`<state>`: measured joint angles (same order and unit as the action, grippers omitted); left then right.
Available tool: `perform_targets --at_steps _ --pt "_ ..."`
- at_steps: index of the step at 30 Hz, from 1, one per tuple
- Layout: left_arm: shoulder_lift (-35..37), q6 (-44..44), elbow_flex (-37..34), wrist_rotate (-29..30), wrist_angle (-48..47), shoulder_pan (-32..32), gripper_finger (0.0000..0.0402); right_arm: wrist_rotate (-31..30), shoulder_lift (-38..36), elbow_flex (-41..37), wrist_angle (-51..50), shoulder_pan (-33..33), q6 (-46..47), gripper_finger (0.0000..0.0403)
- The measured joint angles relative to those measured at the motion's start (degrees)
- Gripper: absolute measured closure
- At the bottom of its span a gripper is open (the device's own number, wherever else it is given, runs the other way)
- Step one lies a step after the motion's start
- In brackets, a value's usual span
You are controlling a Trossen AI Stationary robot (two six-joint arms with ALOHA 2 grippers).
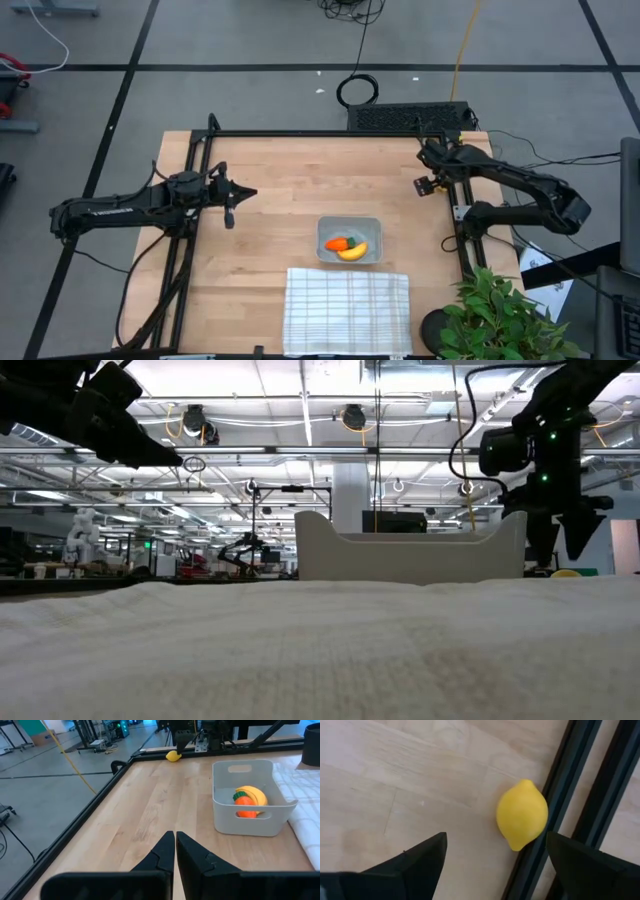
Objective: Pick and placing Produce into tupperware
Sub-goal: Put the lemon into the gray bin
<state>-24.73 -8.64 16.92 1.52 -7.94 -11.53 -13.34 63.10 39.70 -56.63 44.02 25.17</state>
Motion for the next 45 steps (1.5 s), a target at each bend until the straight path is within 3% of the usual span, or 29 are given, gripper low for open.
perform_targets --at_steps 19,38,45 --pt "0.0 -0.1 0.0 0.0 -0.1 0.0 0.0380 -0.1 9.4 0.0 0.6 7.2 -2.3 0.0071" --pt "0.0 -0.3 0.0 0.0 -0.1 0.0 0.0380 -0.3 15.1 0.0 4.6 10.1 -5.4 0.0072" --pt "0.0 -0.2 0.0 0.0 -0.2 0.0 0.0380 -0.4 16.2 0.0 6.7 10.1 -6.3 0.0114"
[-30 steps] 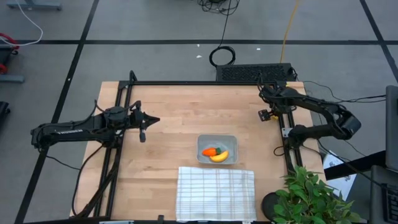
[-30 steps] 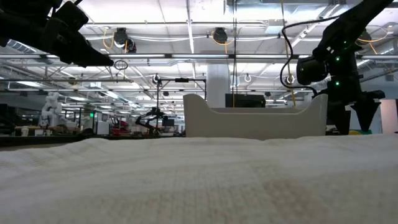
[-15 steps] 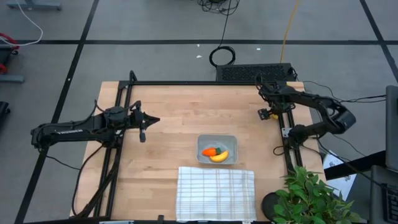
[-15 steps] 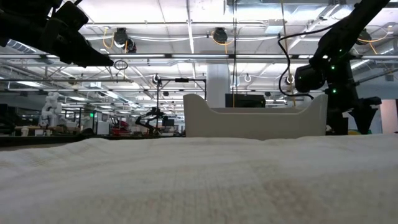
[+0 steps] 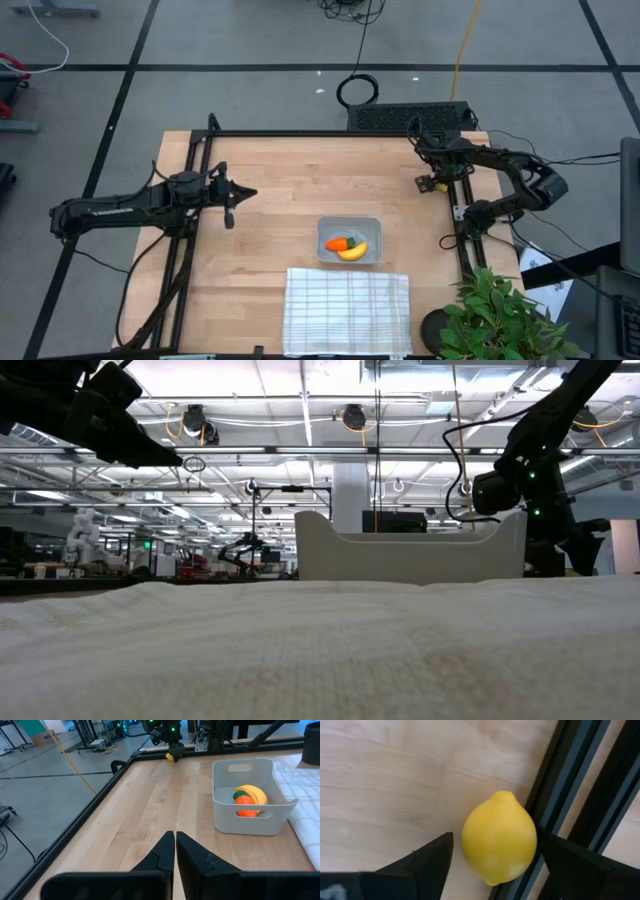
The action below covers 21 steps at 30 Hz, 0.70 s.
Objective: Pick and placing Produce into tupperware
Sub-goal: Put the lemon into the gray bin
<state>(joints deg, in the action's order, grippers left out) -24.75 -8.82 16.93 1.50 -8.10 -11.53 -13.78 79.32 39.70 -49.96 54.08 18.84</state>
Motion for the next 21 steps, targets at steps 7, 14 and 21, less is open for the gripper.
perform_targets --at_steps 7,14,21 --pt "0.0 0.1 0.0 0.0 0.0 0.0 0.0380 -0.3 0.1 0.0 -0.1 0.0 -0.1 0.0184" --pt "0.0 0.1 0.0 0.0 0.0 0.0 0.0380 0.0 0.0 0.0 0.0 0.0 -0.2 0.0221" --pt "0.0 0.1 0.0 0.0 0.0 0.0 0.0380 0.1 0.0 0.0 0.2 0.0 -0.2 0.0209"
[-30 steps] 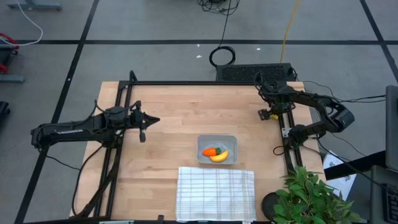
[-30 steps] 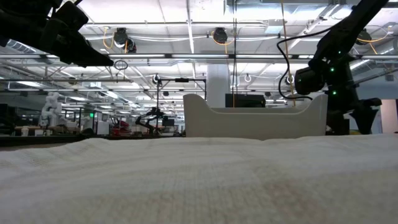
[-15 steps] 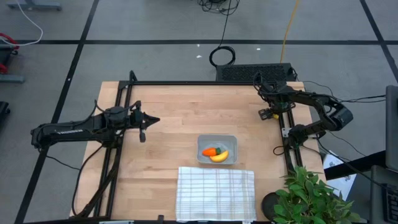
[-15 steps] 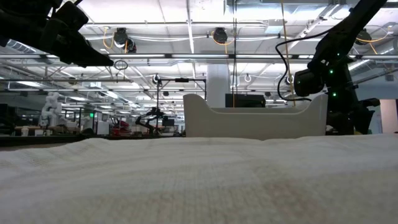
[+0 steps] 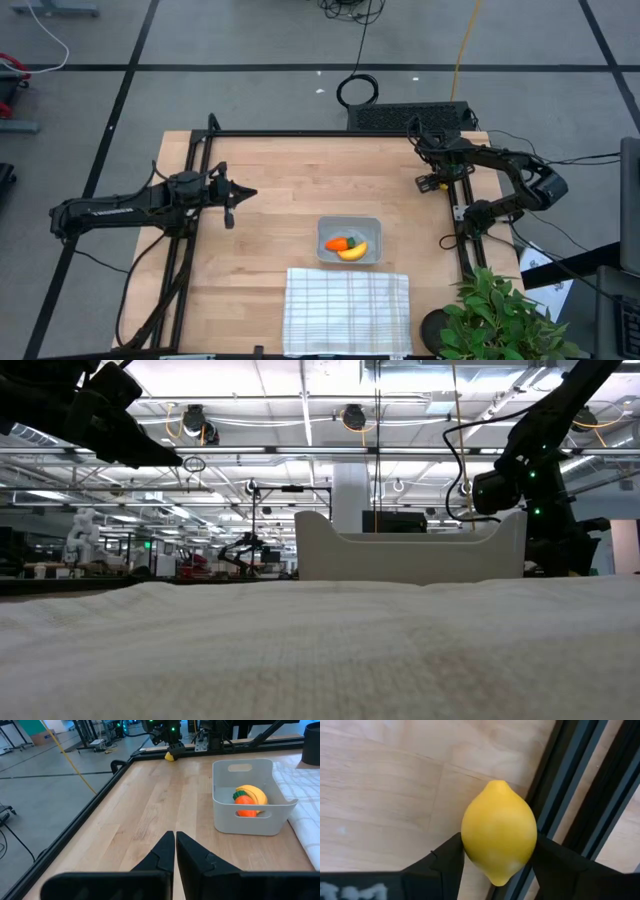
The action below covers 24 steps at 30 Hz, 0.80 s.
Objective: Pick and placing Produce into tupperware
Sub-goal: Put the lemon into the gray bin
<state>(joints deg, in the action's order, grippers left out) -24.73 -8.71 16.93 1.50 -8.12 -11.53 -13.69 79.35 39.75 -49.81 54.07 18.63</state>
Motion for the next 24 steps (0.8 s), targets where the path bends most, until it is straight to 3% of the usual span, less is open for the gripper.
perform_targets --at_steps 19,24 --pt "0.0 0.2 0.0 0.0 0.0 0.0 0.0380 0.8 -8.0 -0.1 1.5 -0.3 -0.9 0.0217" --pt "0.0 0.2 0.0 0.0 0.0 0.0 0.0380 3.6 -10.1 -0.1 2.1 -1.1 -1.6 0.0217"
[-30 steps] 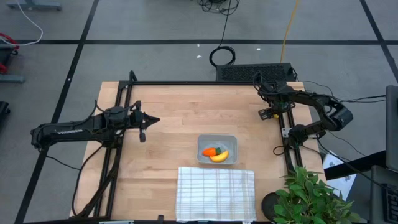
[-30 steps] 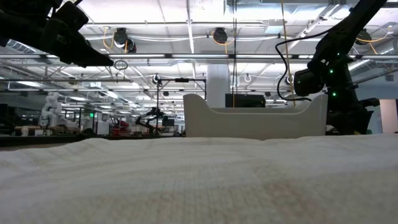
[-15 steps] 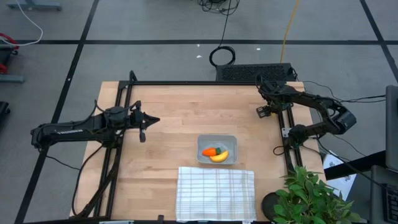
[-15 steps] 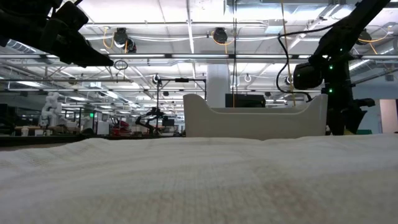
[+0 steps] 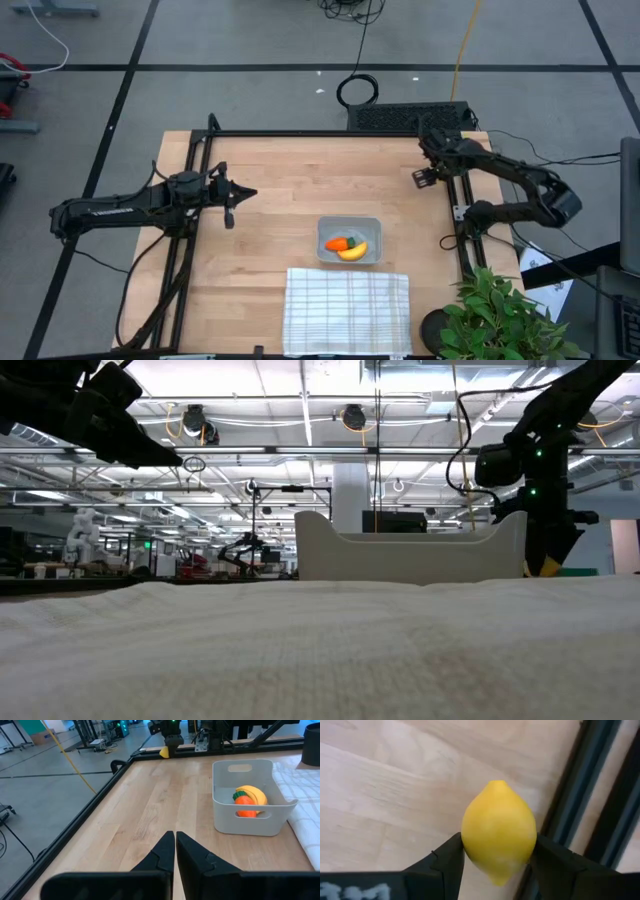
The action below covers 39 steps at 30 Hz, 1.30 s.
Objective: Pick and placing Produce into tupperware
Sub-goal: Put the lemon into the gray bin
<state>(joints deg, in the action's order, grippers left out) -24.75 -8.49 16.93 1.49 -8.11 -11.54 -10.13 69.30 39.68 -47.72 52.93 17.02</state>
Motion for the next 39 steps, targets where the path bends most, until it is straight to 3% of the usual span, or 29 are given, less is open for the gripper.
perform_targets --at_steps 22,33,39 --pt "0.0 1.1 0.0 0.0 0.8 0.0 0.0380 4.0 -3.6 0.8 6.7 -9.0 -4.4 0.0217" --pt "0.0 1.1 0.0 0.0 0.8 0.0 0.0380 10.4 -3.7 5.9 17.4 -18.0 -7.4 0.0217" --pt "0.0 1.2 0.0 0.0 0.7 0.0 0.0380 10.6 -3.6 6.7 22.7 -21.8 -9.5 0.0216"
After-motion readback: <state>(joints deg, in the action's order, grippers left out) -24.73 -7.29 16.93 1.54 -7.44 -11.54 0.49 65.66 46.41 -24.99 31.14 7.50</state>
